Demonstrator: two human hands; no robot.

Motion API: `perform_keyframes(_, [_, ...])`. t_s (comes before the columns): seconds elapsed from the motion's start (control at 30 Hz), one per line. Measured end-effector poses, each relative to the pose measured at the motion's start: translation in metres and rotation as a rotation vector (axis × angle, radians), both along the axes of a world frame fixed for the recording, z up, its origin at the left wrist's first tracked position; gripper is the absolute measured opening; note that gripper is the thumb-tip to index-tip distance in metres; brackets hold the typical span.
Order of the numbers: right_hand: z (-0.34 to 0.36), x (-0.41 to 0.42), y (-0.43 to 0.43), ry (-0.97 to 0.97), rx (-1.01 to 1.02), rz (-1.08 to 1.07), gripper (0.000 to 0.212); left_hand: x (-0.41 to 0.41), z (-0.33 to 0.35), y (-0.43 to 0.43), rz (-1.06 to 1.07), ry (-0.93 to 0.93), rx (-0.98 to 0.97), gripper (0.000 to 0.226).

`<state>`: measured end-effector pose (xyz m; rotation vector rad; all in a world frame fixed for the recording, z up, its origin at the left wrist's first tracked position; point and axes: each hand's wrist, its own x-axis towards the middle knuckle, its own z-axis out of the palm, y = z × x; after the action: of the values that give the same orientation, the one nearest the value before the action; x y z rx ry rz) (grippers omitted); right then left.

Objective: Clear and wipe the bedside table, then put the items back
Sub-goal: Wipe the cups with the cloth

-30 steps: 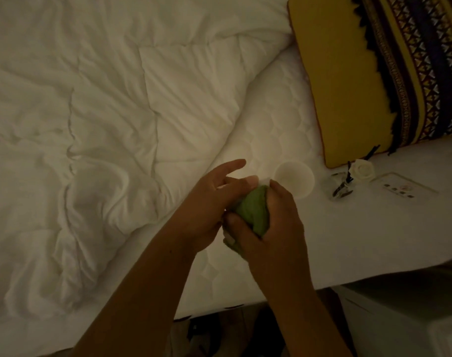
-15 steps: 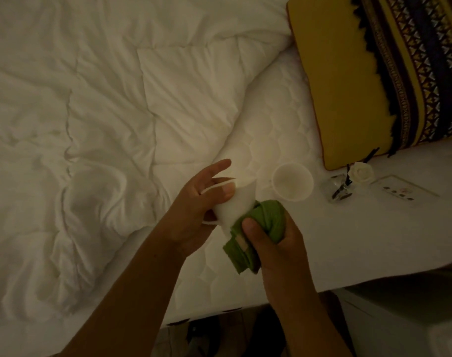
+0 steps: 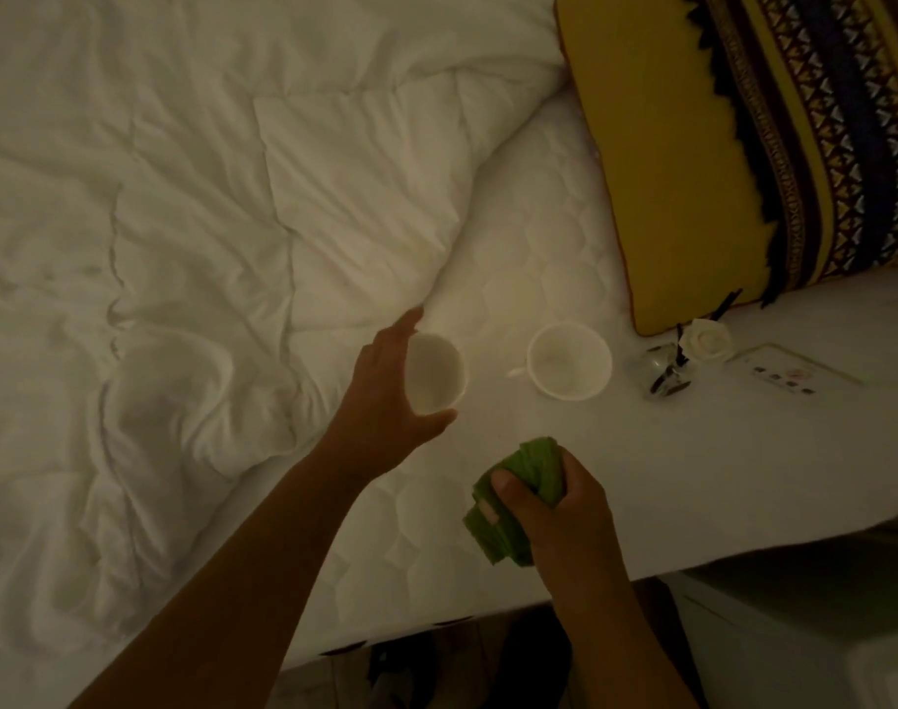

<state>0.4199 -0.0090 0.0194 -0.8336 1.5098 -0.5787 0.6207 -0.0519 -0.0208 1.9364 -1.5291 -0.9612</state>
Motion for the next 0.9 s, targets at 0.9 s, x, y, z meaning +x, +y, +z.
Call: perform_keyframes(0.9, [-0.001, -0.075, -0.005, -0.008, -0.054, -0.132, 0.024, -0.12, 0.001, -0.058, -0.364, -0.237, 0.004, 0.119])
